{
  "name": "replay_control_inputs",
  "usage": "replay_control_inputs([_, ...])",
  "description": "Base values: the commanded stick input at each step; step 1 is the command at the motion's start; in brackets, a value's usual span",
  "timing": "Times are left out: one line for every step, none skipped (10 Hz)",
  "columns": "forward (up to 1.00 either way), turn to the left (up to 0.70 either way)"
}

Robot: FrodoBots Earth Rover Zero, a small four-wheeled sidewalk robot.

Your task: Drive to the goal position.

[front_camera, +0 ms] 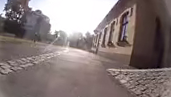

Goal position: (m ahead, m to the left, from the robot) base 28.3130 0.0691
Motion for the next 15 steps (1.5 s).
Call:
replay_control_inputs([0.70,0.00])
replay_control_inputs([0.70,0.00])
replay_control_inputs([0.70,0.00])
replay_control_inputs([0.70,0.00])
replay_control_inputs([0.70,0.00])
replay_control_inputs([0.70,0.00])
replay_control_inputs([0.70,0.00])
replay_control_inputs([0.70,0.00])
replay_control_inputs([0.70,0.00])
replay_control_inputs([0.70,0.00])
replay_control_inputs([0.70,0.00])
replay_control_inputs([0.70,0.00])
replay_control_inputs([0.70,0.00])
replay_control_inputs([0.70,0.00])
replay_control_inputs([0.70,0.00])
